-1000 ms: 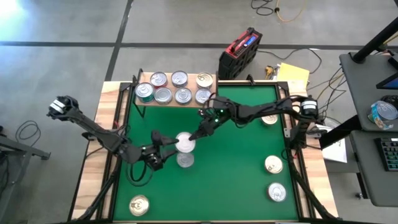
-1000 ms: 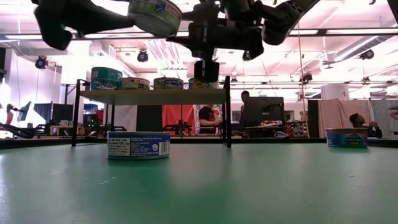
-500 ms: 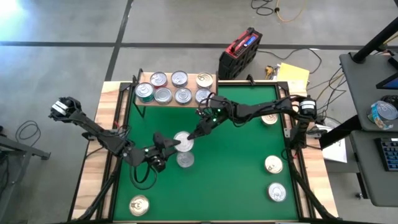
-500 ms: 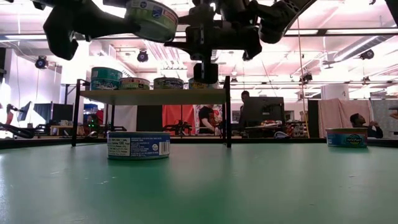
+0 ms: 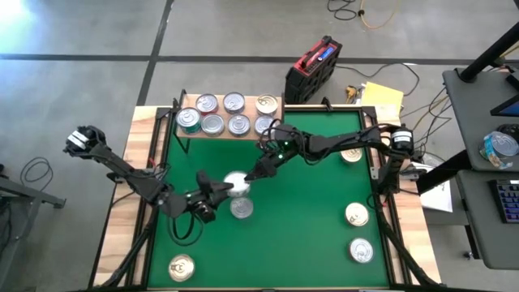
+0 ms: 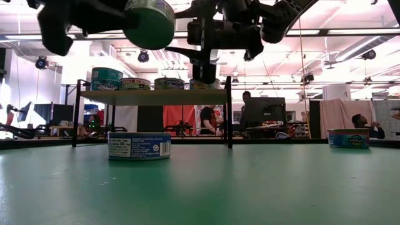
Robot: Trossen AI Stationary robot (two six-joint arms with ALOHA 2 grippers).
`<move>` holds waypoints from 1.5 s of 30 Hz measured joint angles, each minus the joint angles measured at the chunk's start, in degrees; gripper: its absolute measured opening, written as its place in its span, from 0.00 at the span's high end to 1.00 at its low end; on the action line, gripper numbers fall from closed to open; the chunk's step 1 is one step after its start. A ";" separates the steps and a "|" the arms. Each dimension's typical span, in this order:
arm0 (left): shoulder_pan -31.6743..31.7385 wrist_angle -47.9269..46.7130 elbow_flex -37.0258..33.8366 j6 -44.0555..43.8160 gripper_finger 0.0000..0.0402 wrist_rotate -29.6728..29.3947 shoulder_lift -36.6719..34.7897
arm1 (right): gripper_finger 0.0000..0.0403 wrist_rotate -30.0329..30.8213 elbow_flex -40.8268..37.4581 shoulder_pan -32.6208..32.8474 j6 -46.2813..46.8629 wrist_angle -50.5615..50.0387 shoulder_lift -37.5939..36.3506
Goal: Stack canned seafood by type on shelf
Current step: Stack the white tuna can on top of the white tuna can on the shelf
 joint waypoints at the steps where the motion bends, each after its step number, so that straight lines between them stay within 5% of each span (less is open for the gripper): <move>1: -0.29 -0.07 -0.24 -0.99 0.69 0.02 -0.32 | 0.41 0.01 0.00 -0.10 -0.95 -0.06 -0.10; 8: -2.83 0.79 -2.19 -5.38 0.69 0.78 -3.88 | 0.35 0.63 0.00 -0.18 -11.62 -2.19 -2.71; 13: -4.17 10.41 -6.10 -3.53 0.69 6.19 -6.89 | 0.35 4.00 -0.07 1.11 -27.10 -7.08 -7.17; 24: -4.20 37.49 -18.80 4.84 0.69 20.33 -8.40 | 0.41 38.52 -0.26 16.46 -70.30 -18.48 -13.83; 45: -3.46 40.46 -19.10 4.62 0.69 19.93 -7.09 | 0.23 41.19 4.87 19.86 -79.53 -8.76 -5.78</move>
